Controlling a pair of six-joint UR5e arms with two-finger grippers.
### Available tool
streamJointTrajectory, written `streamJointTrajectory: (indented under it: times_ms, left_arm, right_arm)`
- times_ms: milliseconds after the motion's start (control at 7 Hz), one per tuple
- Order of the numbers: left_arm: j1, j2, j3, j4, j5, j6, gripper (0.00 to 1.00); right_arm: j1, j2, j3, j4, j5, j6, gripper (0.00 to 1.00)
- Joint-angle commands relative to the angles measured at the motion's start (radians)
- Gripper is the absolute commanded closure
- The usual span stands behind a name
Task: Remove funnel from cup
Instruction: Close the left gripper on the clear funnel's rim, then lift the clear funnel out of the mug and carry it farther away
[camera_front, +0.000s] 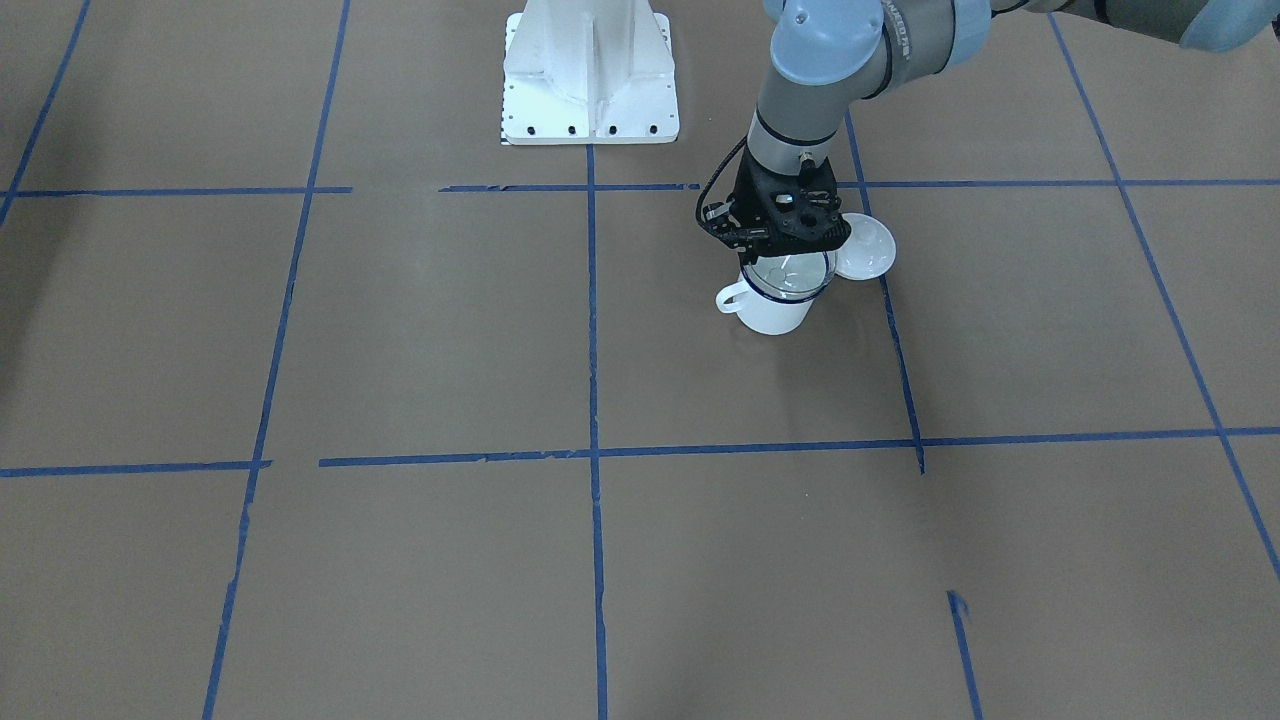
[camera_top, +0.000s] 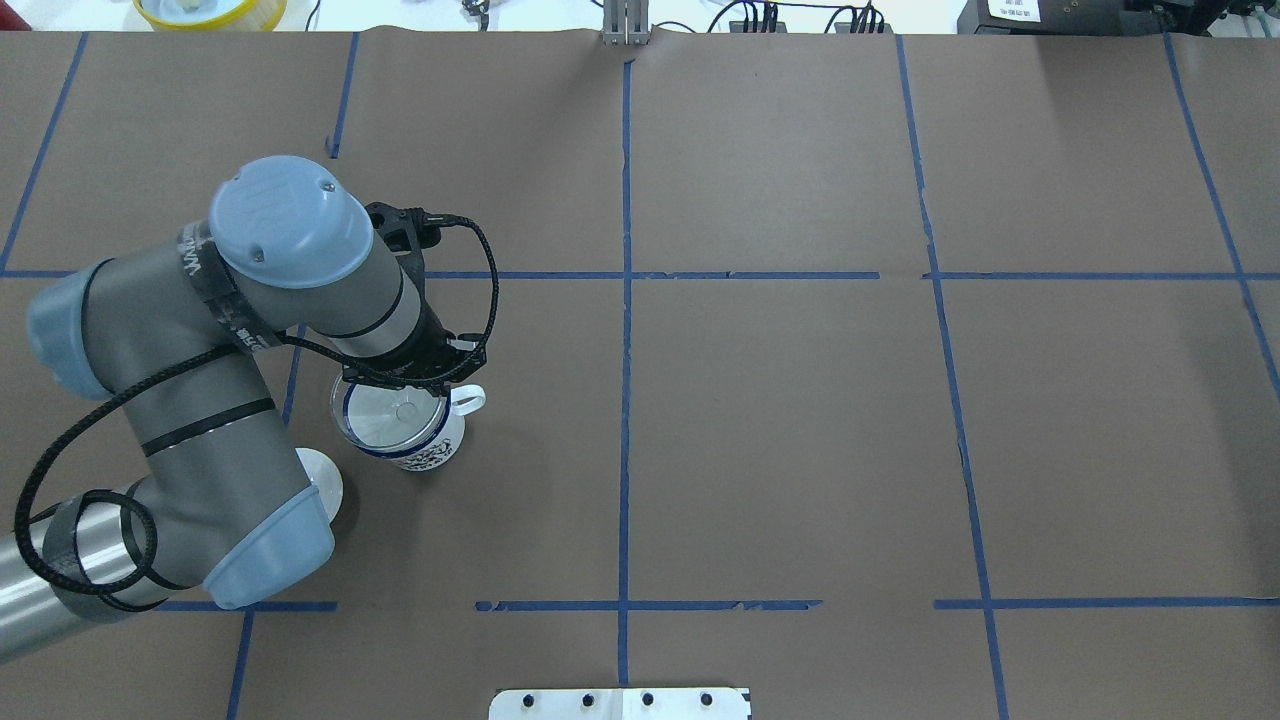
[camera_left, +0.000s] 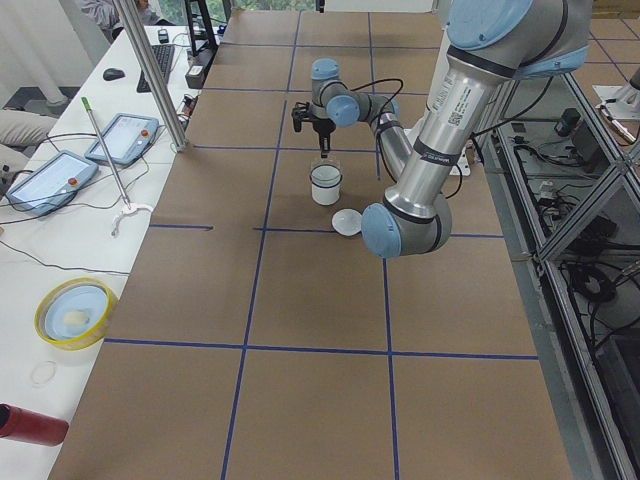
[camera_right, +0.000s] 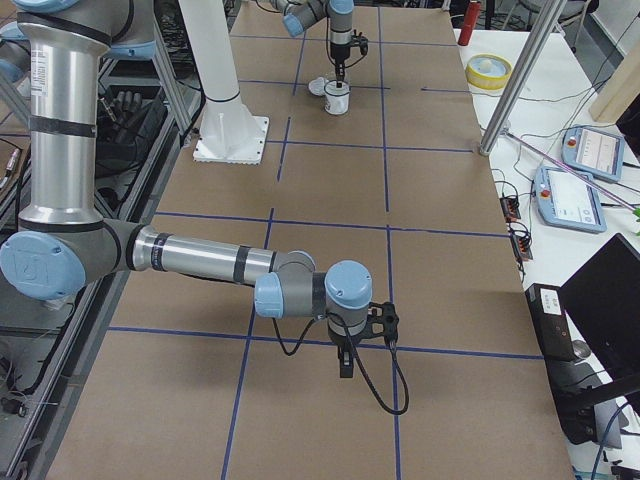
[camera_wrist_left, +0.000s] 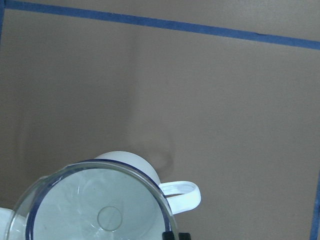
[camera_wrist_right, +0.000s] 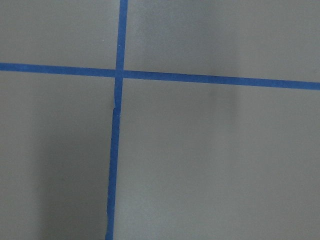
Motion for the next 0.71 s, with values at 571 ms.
streamJointTrajectory:
  times_ms: [571]
  left_arm:
    - [-0.122,-0.015,-0.008,-0.265,0.335,-0.564,1.00]
  right_arm:
    - [0.000,0.000,0.000,0.000,0.000,0.000,0.00]
